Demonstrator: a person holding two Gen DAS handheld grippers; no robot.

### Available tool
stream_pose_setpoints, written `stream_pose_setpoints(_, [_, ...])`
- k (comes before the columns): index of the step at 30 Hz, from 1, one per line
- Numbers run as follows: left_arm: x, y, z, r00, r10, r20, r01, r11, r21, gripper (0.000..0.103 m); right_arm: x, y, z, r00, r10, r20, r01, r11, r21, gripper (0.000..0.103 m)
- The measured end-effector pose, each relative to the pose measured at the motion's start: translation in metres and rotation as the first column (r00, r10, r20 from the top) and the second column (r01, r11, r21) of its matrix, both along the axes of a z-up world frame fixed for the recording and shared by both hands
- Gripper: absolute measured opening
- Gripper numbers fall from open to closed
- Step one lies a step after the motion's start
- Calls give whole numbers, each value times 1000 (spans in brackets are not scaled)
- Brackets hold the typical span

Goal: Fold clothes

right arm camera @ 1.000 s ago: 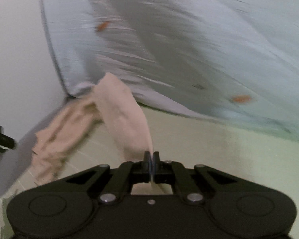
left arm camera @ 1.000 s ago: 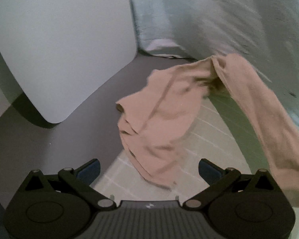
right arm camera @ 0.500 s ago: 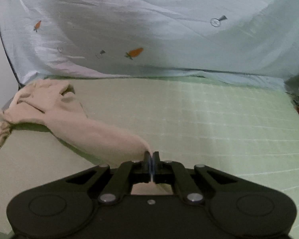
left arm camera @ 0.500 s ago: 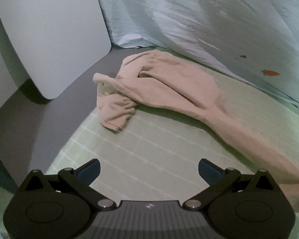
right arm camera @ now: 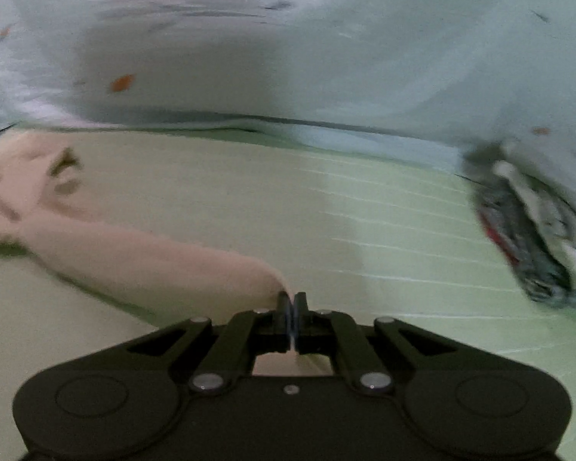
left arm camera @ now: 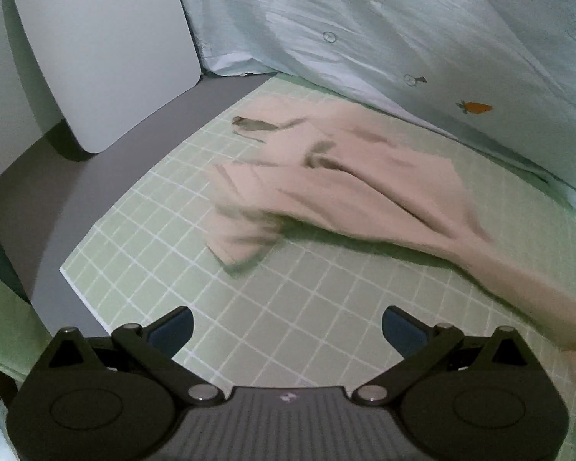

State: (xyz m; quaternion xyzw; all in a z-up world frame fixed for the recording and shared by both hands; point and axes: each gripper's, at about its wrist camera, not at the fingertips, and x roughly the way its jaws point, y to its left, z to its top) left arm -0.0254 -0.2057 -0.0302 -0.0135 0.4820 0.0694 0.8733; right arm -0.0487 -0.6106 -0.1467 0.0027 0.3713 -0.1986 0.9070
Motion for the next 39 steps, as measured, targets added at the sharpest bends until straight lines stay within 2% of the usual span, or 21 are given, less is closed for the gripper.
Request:
stream_pose_setpoints(5, [-10, -12, 0, 1000, 6, 6, -6, 1000, 6, 103, -1, -62, 0, 985, -175, 0, 174, 981, -83, 2])
stream_pose_setpoints(7, [-10, -13, 0, 1000, -3, 10, 3, 1000, 6, 103, 3, -80, -2, 961, -275, -20, 273, 959, -80, 2])
stream_pose_setpoints(9, [-12, -14, 1, 1000, -20, 13, 20, 1000, 5, 103, 0, -75, -3, 953, -300, -27, 299, 953, -49, 7])
stream_pose_setpoints(11, [-12, -12, 2, 999, -35, 15, 35, 999, 3, 103, 1, -55, -3, 956, -293, -14, 293, 956, -1, 26])
stream_pose_setpoints(13, [-10, -7, 1, 999, -48, 16, 48, 999, -3, 103, 2, -36, -3, 958, -286, -1, 286, 957, 46, 68])
stream_pose_setpoints(16, [-7, 7, 2, 997, -67, 35, 68, 997, -25, 103, 4, -7, -2, 961, -276, 19, 273, 955, 116, 93])
stream_pose_setpoints(18, [-5, 17, 4, 995, -84, 59, 87, 995, -46, 103, 5, 12, -2, 962, -271, 33, 262, 951, 162, 103])
stream_pose_setpoints(22, [1, 39, 6, 991, -108, 84, 112, 993, -48, 103, 30, 82, -10, 979, -189, 75, 150, 921, 359, 103])
stream_pose_setpoints(26, [8, 65, -1, 990, -123, 68, 126, 991, -42, 103, 58, 156, -20, 991, -93, 96, 27, 841, 540, 103])
stream_pose_setpoints(30, [17, 94, -7, 989, -140, 53, 142, 989, -34, 103, 87, 214, -31, 995, -51, 80, -10, 777, 629, 103])
stream_pose_setpoints(33, [24, 118, -12, 987, -156, 45, 157, 987, -26, 103, 101, 233, -39, 996, -54, 77, -14, 728, 685, 102])
stream_pose_setpoints(35, [29, 135, -14, 987, -155, 43, 156, 988, -21, 103, 107, 227, -45, 993, -71, 98, -27, 656, 754, 100])
stream_pose_setpoints(37, [35, 150, -16, 987, -152, 43, 153, 988, -18, 103, 110, 234, -55, 987, -118, 112, -26, 567, 824, 91])
stream_pose_setpoints(38, [39, 157, -17, 988, -149, 45, 150, 989, -16, 103, 114, 236, -59, 986, -135, 102, -12, 546, 838, 89])
stream_pose_setpoints(39, [42, 164, -16, 988, -146, 48, 147, 989, -13, 103, 117, 240, -62, 985, -149, 86, 7, 533, 846, 81])
